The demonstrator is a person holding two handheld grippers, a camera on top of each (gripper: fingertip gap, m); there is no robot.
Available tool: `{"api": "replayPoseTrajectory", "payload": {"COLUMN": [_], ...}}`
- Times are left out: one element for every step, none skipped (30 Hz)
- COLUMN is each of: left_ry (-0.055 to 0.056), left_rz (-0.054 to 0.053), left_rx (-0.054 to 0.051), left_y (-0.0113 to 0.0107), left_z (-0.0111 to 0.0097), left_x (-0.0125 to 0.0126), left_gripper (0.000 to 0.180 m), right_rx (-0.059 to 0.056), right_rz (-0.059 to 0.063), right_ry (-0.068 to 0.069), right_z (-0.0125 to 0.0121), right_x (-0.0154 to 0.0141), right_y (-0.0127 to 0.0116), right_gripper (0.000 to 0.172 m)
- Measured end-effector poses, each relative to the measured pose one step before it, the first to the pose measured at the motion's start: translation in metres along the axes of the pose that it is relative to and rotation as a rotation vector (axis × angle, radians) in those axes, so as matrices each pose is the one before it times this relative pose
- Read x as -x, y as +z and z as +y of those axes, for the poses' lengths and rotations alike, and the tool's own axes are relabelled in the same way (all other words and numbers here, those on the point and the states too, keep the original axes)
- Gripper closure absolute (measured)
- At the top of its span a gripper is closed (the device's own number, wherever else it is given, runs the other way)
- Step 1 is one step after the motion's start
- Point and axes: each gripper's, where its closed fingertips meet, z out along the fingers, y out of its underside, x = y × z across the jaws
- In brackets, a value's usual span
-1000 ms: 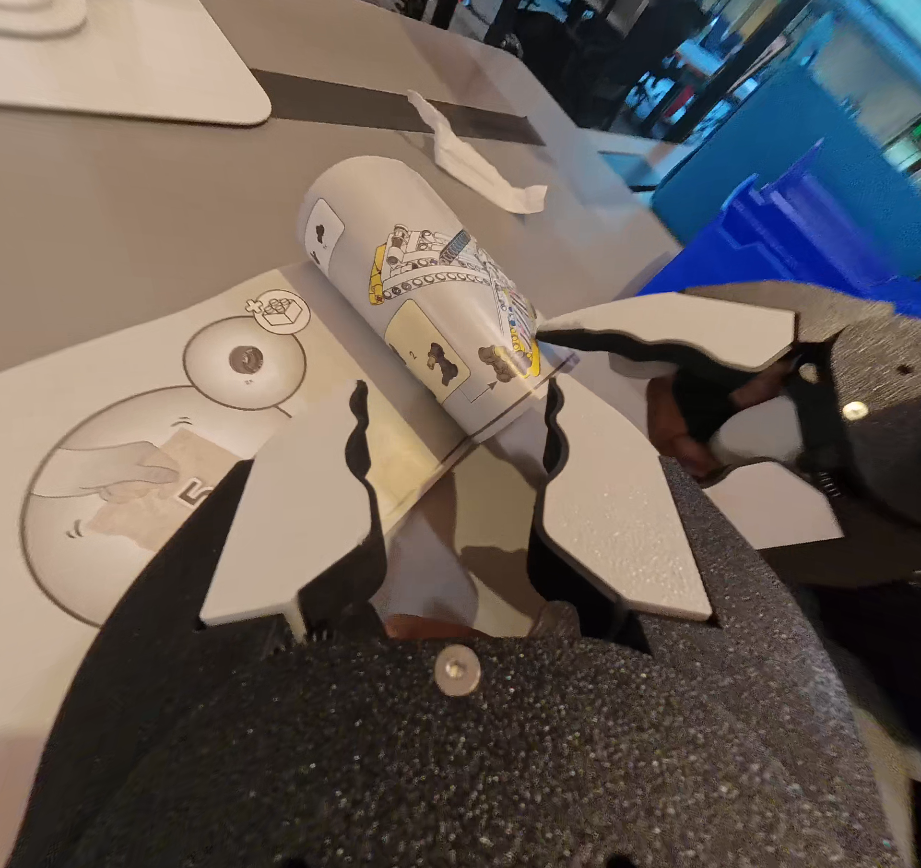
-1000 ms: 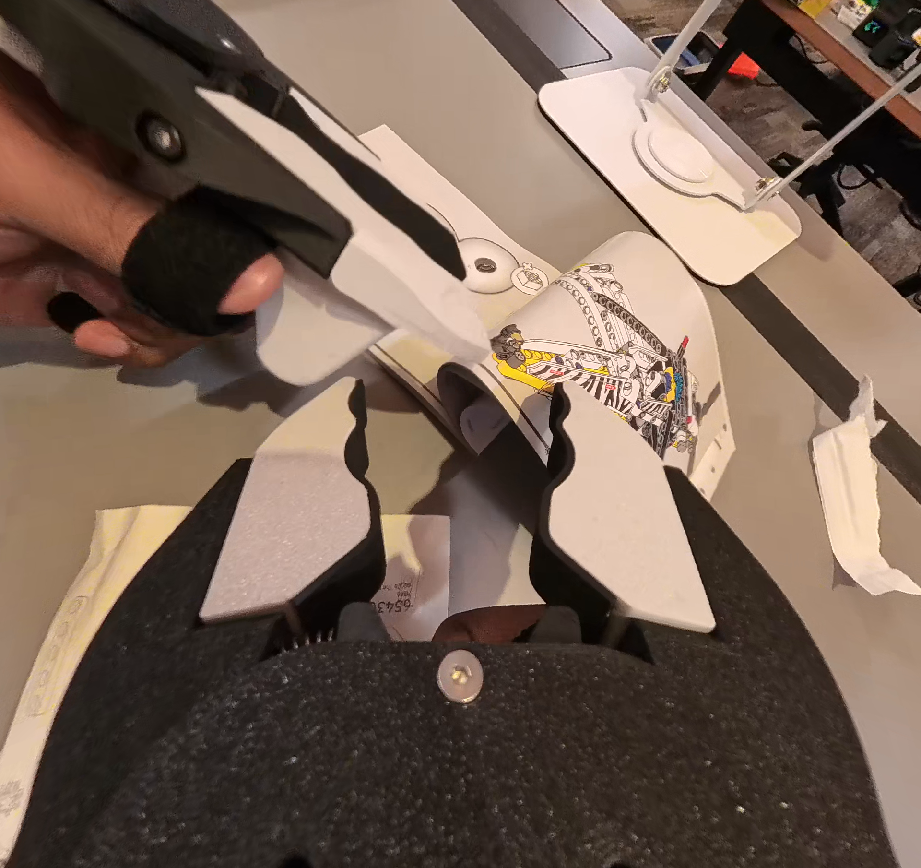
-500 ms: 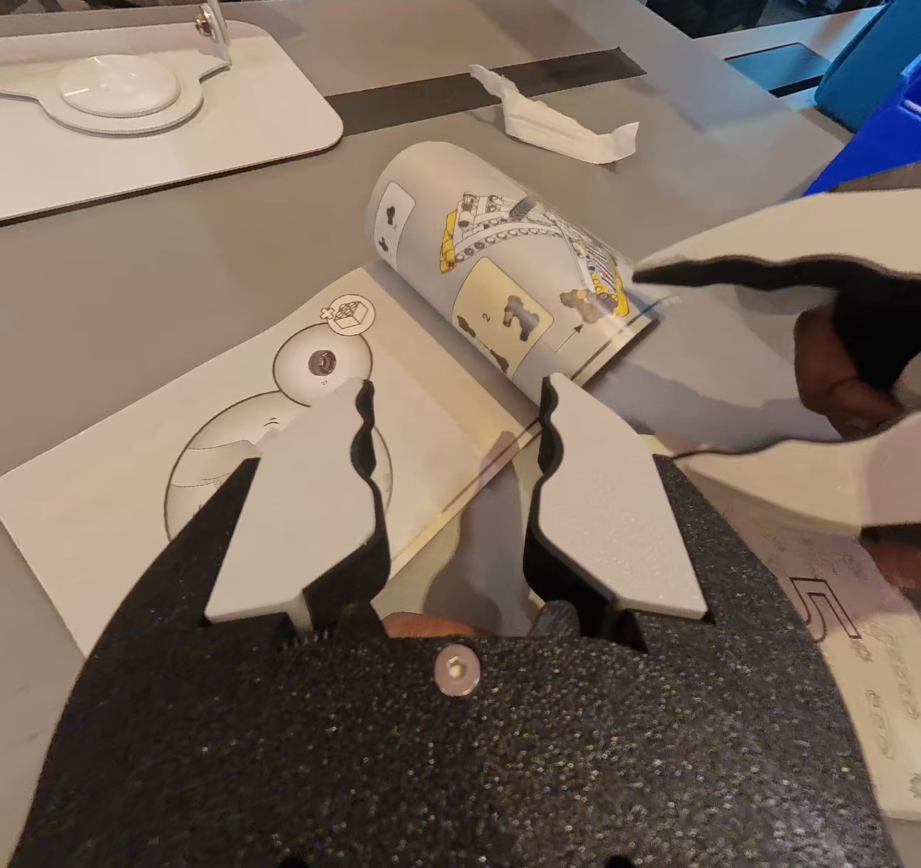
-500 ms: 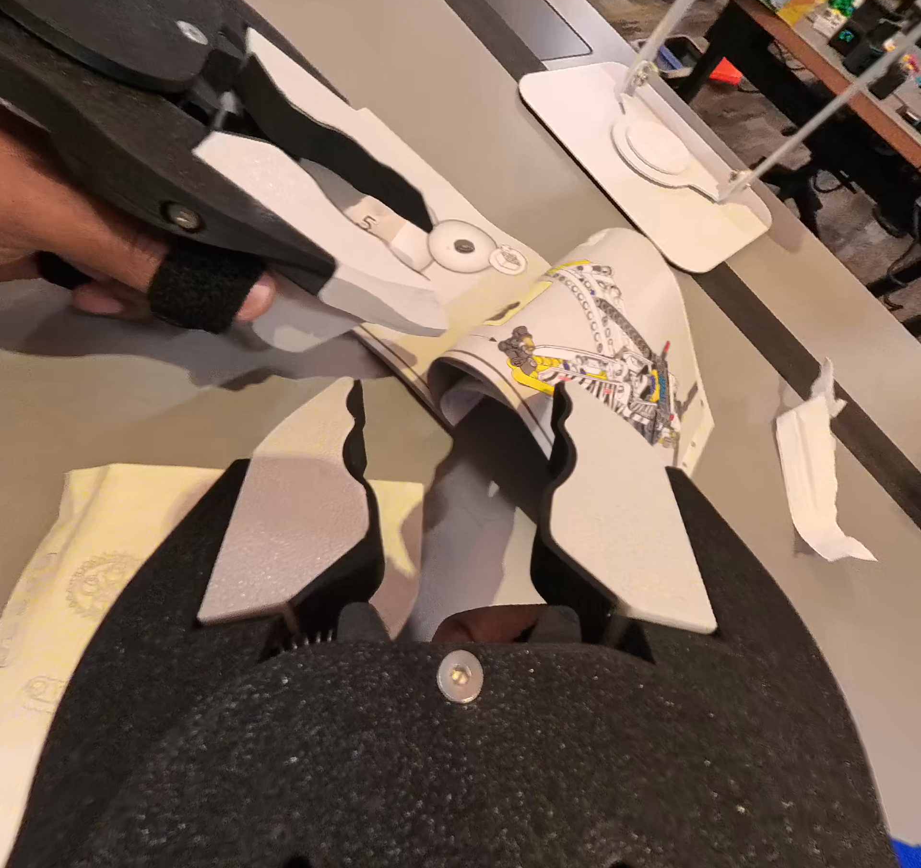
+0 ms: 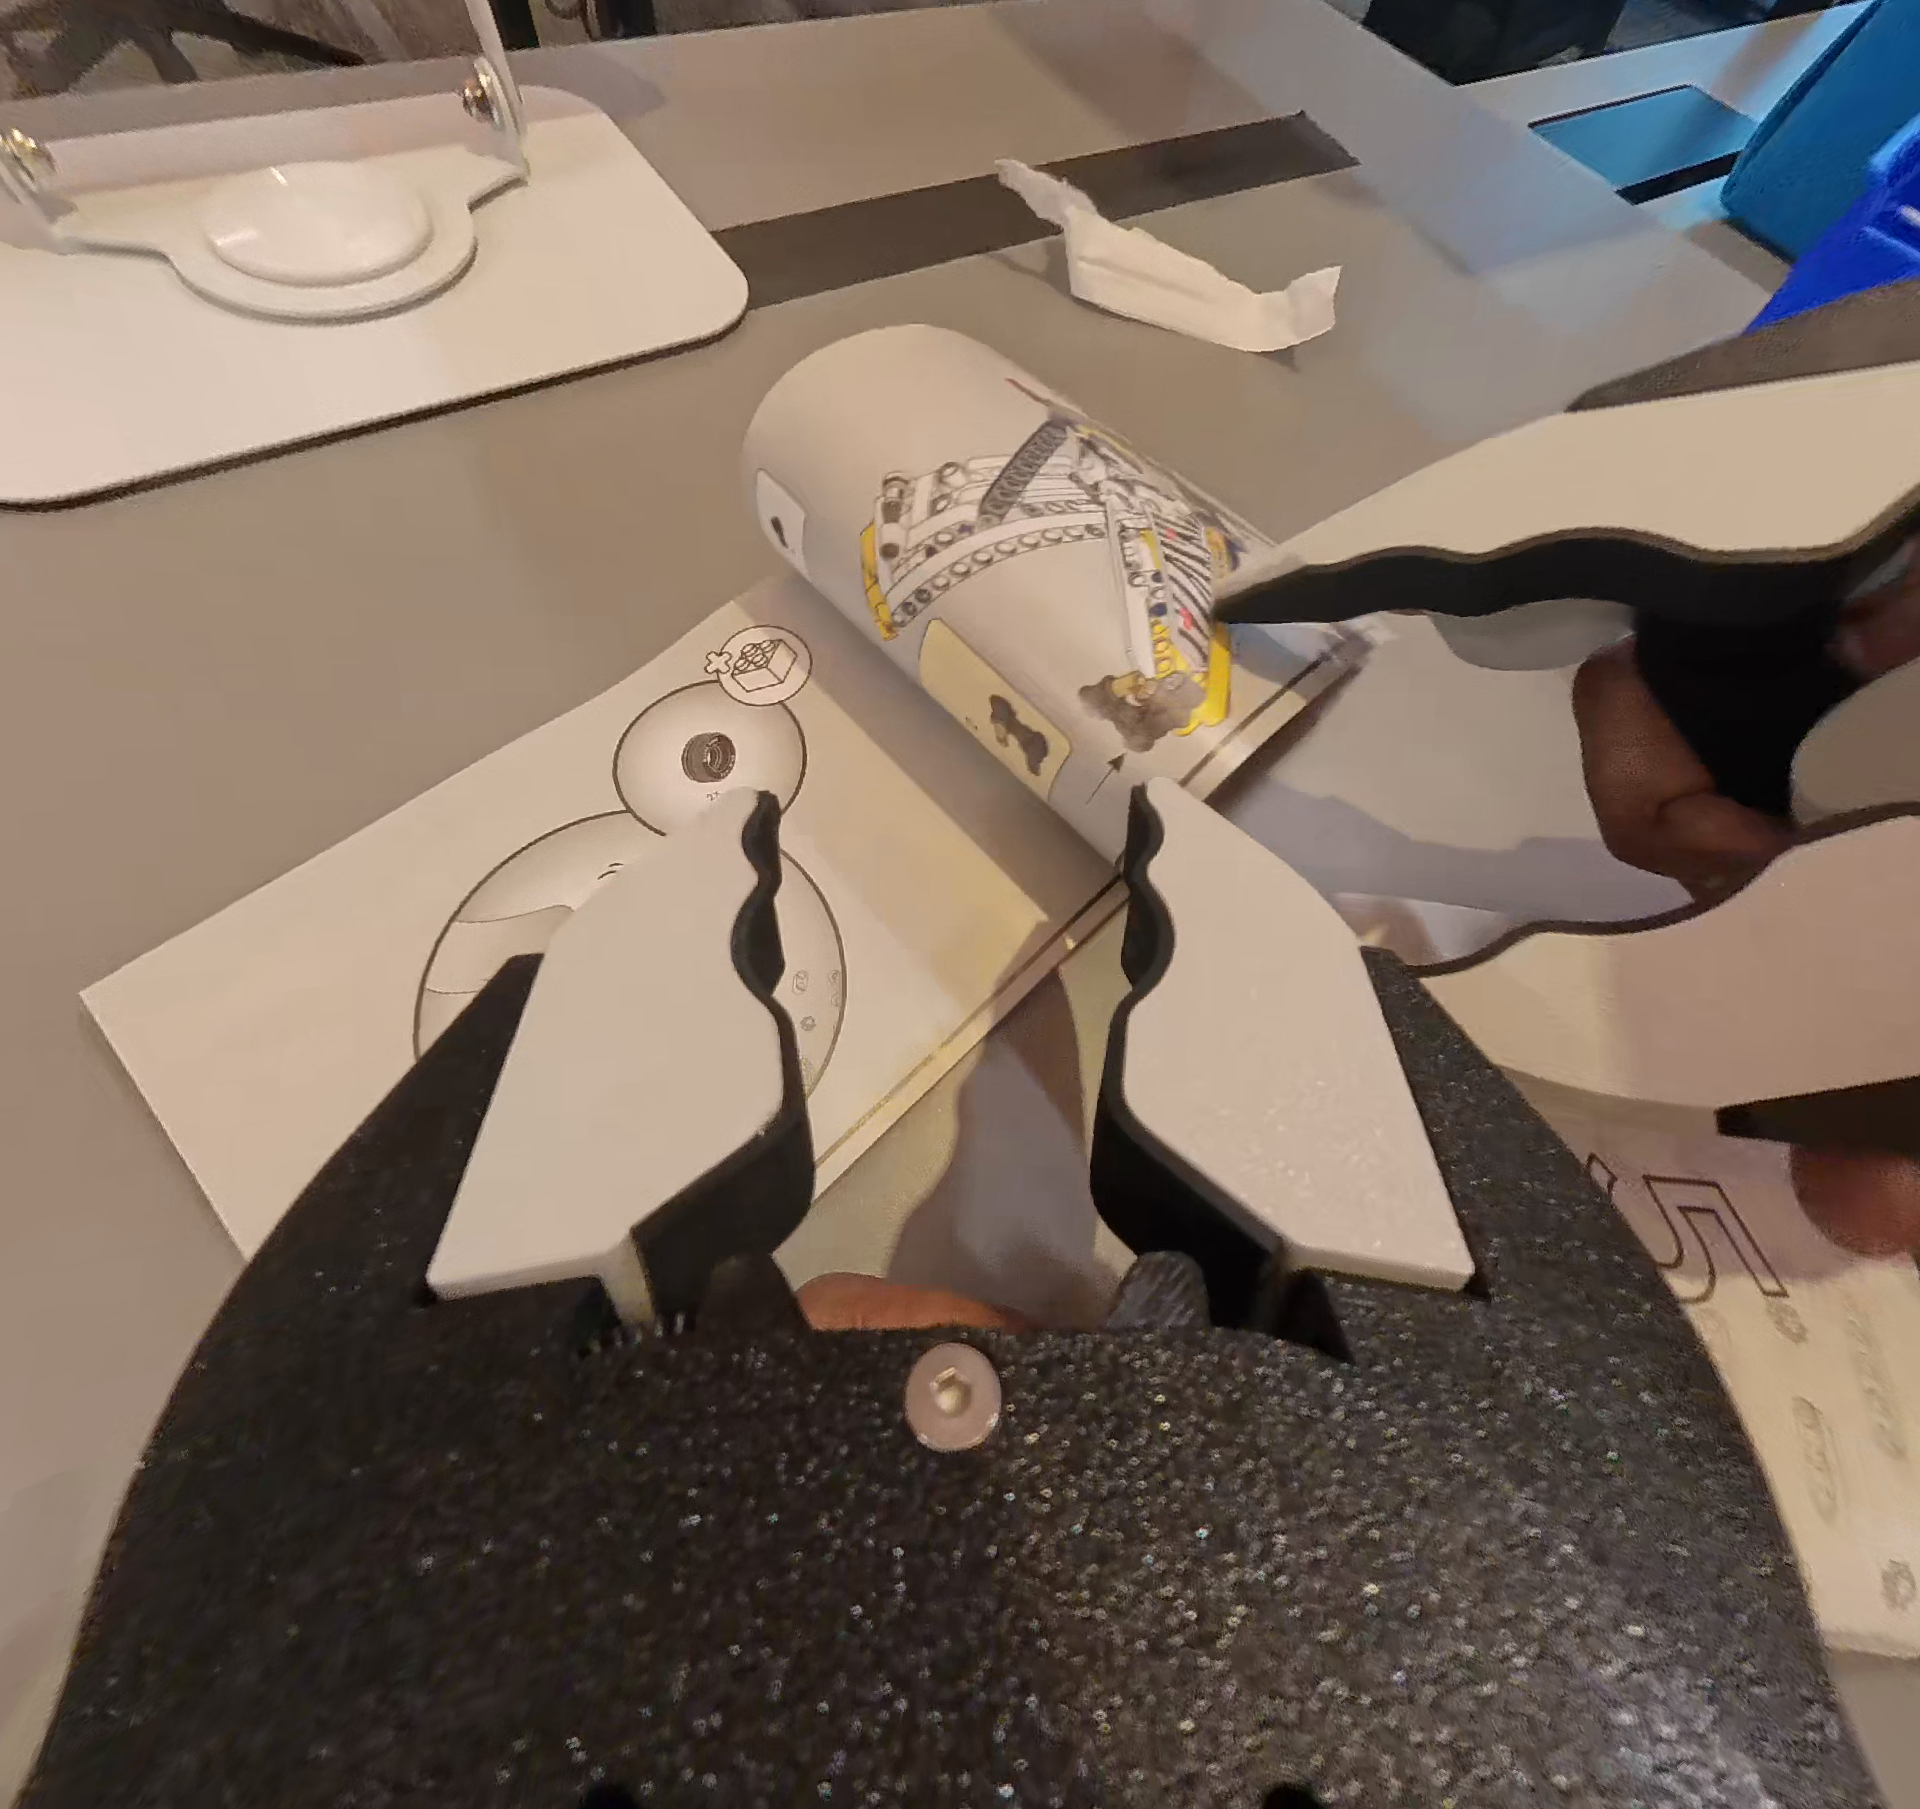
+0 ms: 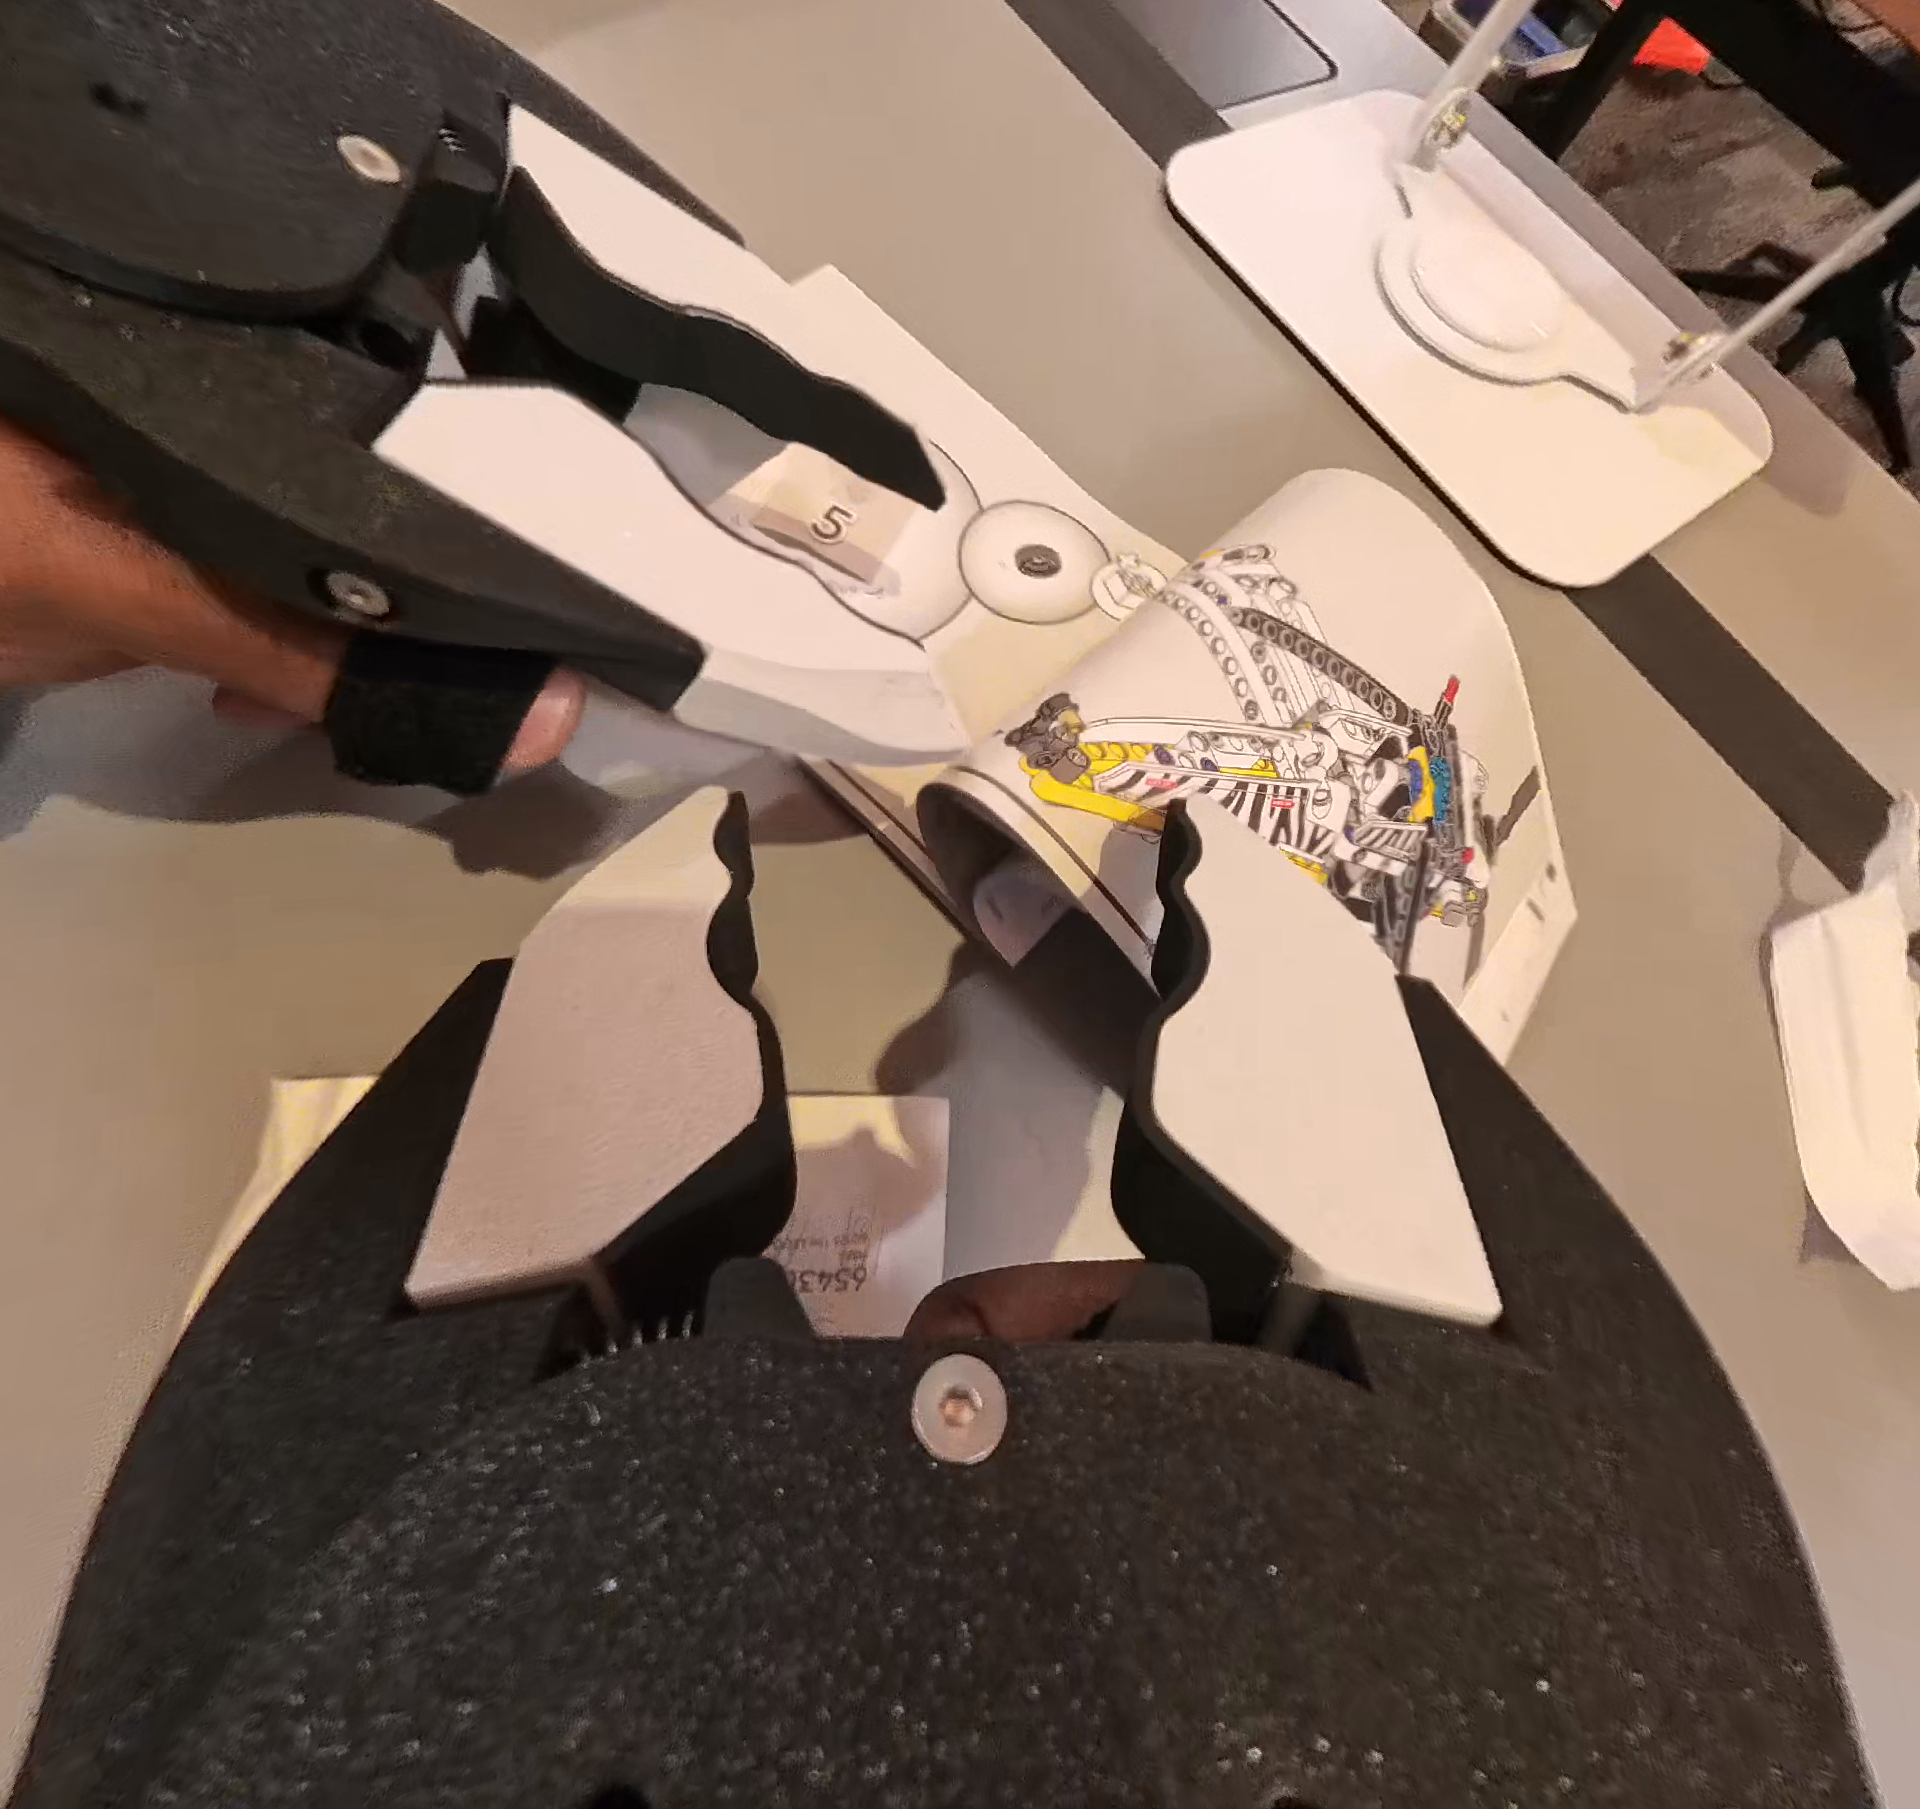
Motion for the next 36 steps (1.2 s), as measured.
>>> {"api": "replayPoseTrajectory", "payload": {"left_ry": [0.0145, 0.0177, 0.0245, 0.0236, 0.0164, 0.0093, 0.0072, 0.0062, 0.0035, -0.0002, 0.0005, 0.0066, 0.0115, 0.0151, 0.0171, 0.0157, 0.0091, 0.0048, 0.0101, 0.025, 0.042, 0.0532, 0.053, 0.0486, 0.0448, 0.0401, 0.0336, 0.0194, 0.0094, -0.0012, 0.0048, 0.006, -0.0013, -0.0088, -0.0129, -0.0146], "left_rz": [0.0048, -0.0047, -0.0107, -0.0123, -0.0093, -0.0032, 0.002, 0.0053, 0.006, 0.0067, 0.0077, 0.0097, 0.0091, 0.0048, 0.0026, 0.0048, 0.0089, 0.0168, 0.0223, 0.0229, 0.0171, 0.0114, 0.0047, 0.0072, 0.0172, 0.0256, 0.0273, 0.0229, 0.0198, 0.0224, 0.0224, 0.009, -0.0032, -0.0092, -0.0088, -0.0085], "left_rx": [-0.0011, -0.0011, -0.0035, -0.0041, -0.0002, 0.003, 0.0045, 0.0032, 0.0037, 0.0016, -0.0004, -0.0017, -0.0057, -0.007, -0.0066, -0.0048, -0.0072, -0.012, -0.0133, -0.0091, -0.0009, 0.0048, 0.0049, 0.0059, 0.0105, 0.0224, 0.0375, 0.0316, 0.0394, 0.0569, 0.0724, 0.0579, 0.0313, 0.0112, -0.0017, -0.0106], "left_y": [-0.00135, -0.00127, -0.00074, -0.00039, -0.00007, -0.0001, -0.00011, 0.00014, 0.00018, 0.00045, 0.00053, 0.00065, 0.00069, 0.0005, 0.00039, 0.00032, 0.00003, 0.00065, 0.00143, 0.00267, 0.00378, 0.00462, 0.00507, 0.00551, 0.00647, 0.00754, 0.00825, 0.00737, 0.0066, 0.00558, 0.00489, 0.00384, 0.00183, -0.00022, -0.00198, -0.00298], "left_z": [0.00003, -0.00003, -0.00058, -0.0007, -0.00014, 0.00047, 0.00083, 0.00079, 0.00069, 0.00034, 0.00012, 0.00007, -0.00064, -0.00101, -0.00151, -0.00215, -0.00349, -0.00543, -0.00675, -0.0073, -0.00675, -0.00636, -0.00652, -0.00658, -0.00548, -0.00295, 0.00014, 0.00033, 0.0031, 0.00662, 0.01044, 0.00999, 0.00729, 0.00498, 0.00353, 0.00247], "left_x": [-0.00149, -0.00024, 0.00074, 0.00105, 0.00067, 0.00002, -0.00051, -0.00081, -0.00066, -0.00087, -0.00116, -0.00176, -0.00205, -0.00176, -0.00174, -0.00235, -0.00322, -0.00493, -0.00646, -0.0073, -0.00703, -0.0064, -0.00539, -0.0053, -0.00619, -0.00641, -0.00558, -0.0039, -0.00237, -0.00192, -0.00185, -0.00018, 0.00128, 0.00178, 0.00165, 0.00164], "left_gripper": [0.116, 0.119, 0.119, 0.119, 0.12, 0.12, 0.121, 0.121, 0.121, 0.12, 0.119, 0.118, 0.117, 0.116, 0.116, 0.115, 0.115, 0.115, 0.115, 0.115, 0.115, 0.114, 0.114, 0.114, 0.114, 0.114, 0.114, 0.116, 0.117, 0.119, 0.12, 0.121, 0.122, 0.122, 0.122, 0.122], "right_rx": [0.0008, 0.0039, 0.0034, 0.0031, 0.0036, 0.0028, 0.0028, 0.0015, -0.0003, -0.0049, -0.0117, -0.0124, -0.0111, -0.0127, -0.0135, -0.0129, -0.0105, -0.0041, 0.0001, 0.0, -0.0004, -0.0013, -0.0023, -0.0019, -0.0034, -0.0047, 0.0005, 0.0089, 0.0077, 0.0069, 0.0039, 0.0013, 0.0004, 0.0, -0.0017, -0.0032], "right_rz": [-0.0062, -0.0041, -0.0018, -0.0016, -0.0042, -0.008, -0.0109, -0.0123, -0.0067, 0.0004, 0.0024, 0.0014, 0.0068, 0.0155, 0.0191, 0.0181, 0.0191, 0.0229, 0.0243, 0.0182, 0.0079, 0.0035, 0.0059, 0.0074, 0.0082, 0.0087, 0.0071, 0.0072, 0.0059, -0.0018, -0.0044, -0.0018, 0.0027, 0.0033, 0.0026, 0.0013], "right_ry": [-0.0068, -0.0095, -0.0108, -0.0102, -0.0104, -0.0093, -0.0059, -0.0035, -0.0023, -0.0031, -0.0017, 0.0046, 0.0102, 0.0144, 0.0196, 0.0224, 0.021, 0.0172, 0.0142, 0.0151, 0.018, 0.018, 0.0137, 0.0079, 0.004, 0.0037, 0.0023, -0.0034, -0.0042, 0.0041, 0.0105, 0.0093, 0.005, 0.0002, -0.0017, -0.0012], "right_z": [-0.00176, -0.00085, -0.00068, -0.00044, -0.00039, -0.00024, 0.00001, 0.00022, 0.00031, 0.00016, -0.00035, 0.00023, 0.00124, 0.0021, 0.00281, 0.00385, 0.00493, 0.00605, 0.00634, 0.0057, 0.00456, 0.00325, 0.00199, 0.00081, -0.00003, -0.00048, 0.00046, 0.00237, 0.00323, 0.0032, 0.00212, 0.00093, 0.00022, -0.00036, -0.00066, -0.00093], "right_x": [0.00114, 0.00069, 0.00055, 0.00053, 0.00083, 0.00121, 0.0015, 0.00153, 0.00064, -0.00039, -0.00069, -0.00069, -0.0016, -0.00297, -0.00361, -0.00373, -0.00436, -0.00541, -0.006, -0.00532, -0.00371, -0.00278, -0.00276, -0.00253, -0.00233, -0.00237, -0.00201, -0.00202, -0.00145, -0.00058, -0.00036, -0.00106, -0.00155, -0.00134, -0.00084, -0.0002], "right_y": [0.00085, 0.00094, 0.00108, 0.00105, 0.00102, 0.00081, 0.00073, 0.00045, -0.00007, -0.0011, -0.00252, -0.00405, -0.00533, -0.0063, -0.00693, -0.00674, -0.00607, -0.00474, -0.00358, -0.00273, -0.00219, -0.00194, -0.00205, -0.00246, -0.00284, -0.00309, -0.00282, -0.00191, -0.00086, -0.00049, -0.00074, -0.00104, -0.0011, -0.00113, -0.00119, -0.00107], "right_gripper": [0.096, 0.096, 0.096, 0.097, 0.097, 0.096, 0.096, 0.096, 0.096, 0.096, 0.095, 0.095, 0.095, 0.095, 0.095, 0.095, 0.095, 0.095, 0.095, 0.095, 0.096, 0.095, 0.095, 0.095, 0.095, 0.096, 0.096, 0.097, 0.095, 0.095, 0.095, 0.095, 0.096, 0.096, 0.096, 0.096]}}
